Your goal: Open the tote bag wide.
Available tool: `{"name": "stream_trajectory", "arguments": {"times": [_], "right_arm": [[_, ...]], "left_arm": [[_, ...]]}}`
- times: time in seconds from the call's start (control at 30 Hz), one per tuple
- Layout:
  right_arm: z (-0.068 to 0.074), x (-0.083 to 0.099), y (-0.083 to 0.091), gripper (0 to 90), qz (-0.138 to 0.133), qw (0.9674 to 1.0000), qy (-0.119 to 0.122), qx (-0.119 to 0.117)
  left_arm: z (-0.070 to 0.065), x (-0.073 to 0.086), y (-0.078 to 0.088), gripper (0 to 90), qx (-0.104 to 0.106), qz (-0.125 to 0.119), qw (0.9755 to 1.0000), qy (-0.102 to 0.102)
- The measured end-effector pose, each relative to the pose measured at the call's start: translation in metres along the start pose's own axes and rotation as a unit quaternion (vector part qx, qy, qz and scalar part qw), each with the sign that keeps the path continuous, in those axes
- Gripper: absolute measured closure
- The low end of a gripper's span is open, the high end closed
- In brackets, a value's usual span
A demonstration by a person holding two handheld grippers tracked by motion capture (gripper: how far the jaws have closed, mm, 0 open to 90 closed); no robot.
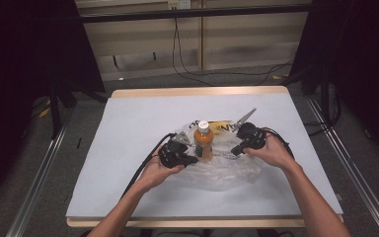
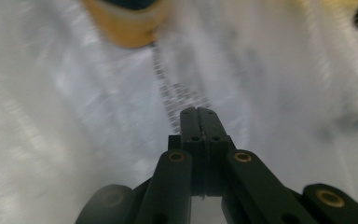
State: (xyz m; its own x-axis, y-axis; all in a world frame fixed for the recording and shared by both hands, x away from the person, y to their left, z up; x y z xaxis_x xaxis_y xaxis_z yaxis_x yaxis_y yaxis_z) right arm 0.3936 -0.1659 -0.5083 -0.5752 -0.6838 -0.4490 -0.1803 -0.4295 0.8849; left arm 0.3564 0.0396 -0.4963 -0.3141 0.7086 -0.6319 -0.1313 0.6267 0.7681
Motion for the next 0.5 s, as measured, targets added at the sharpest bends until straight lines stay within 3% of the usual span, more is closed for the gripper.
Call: {"name": "stream_trajectory", "arguments": {"times": [0.07, 0.13, 0.17, 0.2, 0.27, 0.33, 0.4, 0.47, 0.5], "right_arm": [[-0.010, -0.006, -0.006, 90.0, -0.004, 0.9999, -0.009, 0.010], [-0.021, -0.012, -0.009, 90.0, -0.016, 0.9992, -0.027, 0.026], [-0.026, -0.013, -0.010, 90.0, -0.022, 0.9985, -0.036, 0.035], [-0.031, -0.013, -0.011, 90.0, -0.023, 0.9978, -0.043, 0.046], [-0.042, -0.011, -0.011, 90.0, -0.026, 0.9952, -0.060, 0.073], [-0.053, -0.007, -0.012, 90.0, -0.019, 0.9919, -0.073, 0.103], [-0.055, -0.005, -0.012, 90.0, -0.026, 0.9915, -0.085, 0.095], [-0.052, -0.006, -0.011, 90.0, -0.033, 0.9929, -0.079, 0.082], [-0.050, -0.007, -0.010, 90.0, -0.035, 0.9935, -0.074, 0.079]], "left_arm": [[0.001, 0.003, -0.002, 87.6, -0.004, 0.012, 0.9999, -0.001], [0.002, 0.006, -0.006, 87.6, -0.003, 0.010, 0.9998, 0.015], [0.004, 0.008, -0.006, 87.6, -0.001, 0.020, 0.9998, 0.005], [0.003, 0.008, -0.007, 87.6, 0.001, 0.016, 0.9998, 0.011], [0.005, 0.009, -0.007, 87.7, 0.001, 0.022, 0.9998, 0.001], [0.008, 0.006, -0.007, 87.5, 0.002, 0.006, 0.9999, 0.016], [0.015, 0.001, -0.004, 87.5, -0.003, -0.002, 0.9997, 0.024], [0.026, -0.003, 0.002, 87.5, -0.009, -0.007, 0.9997, 0.023], [0.029, -0.005, 0.003, 87.5, -0.010, -0.017, 0.9992, 0.034]]}}
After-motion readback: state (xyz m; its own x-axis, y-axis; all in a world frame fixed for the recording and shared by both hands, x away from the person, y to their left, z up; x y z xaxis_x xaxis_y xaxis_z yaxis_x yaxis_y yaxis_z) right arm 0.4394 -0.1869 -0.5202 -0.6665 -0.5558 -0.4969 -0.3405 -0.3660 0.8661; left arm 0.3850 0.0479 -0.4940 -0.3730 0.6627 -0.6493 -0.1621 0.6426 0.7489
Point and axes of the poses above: each handheld gripper's, and its own axes: y roughly backward along the jaws, x roughly out of its underside, z roughly to its left, the point moved 7 cm from there along -y, roughly forward along the jaws
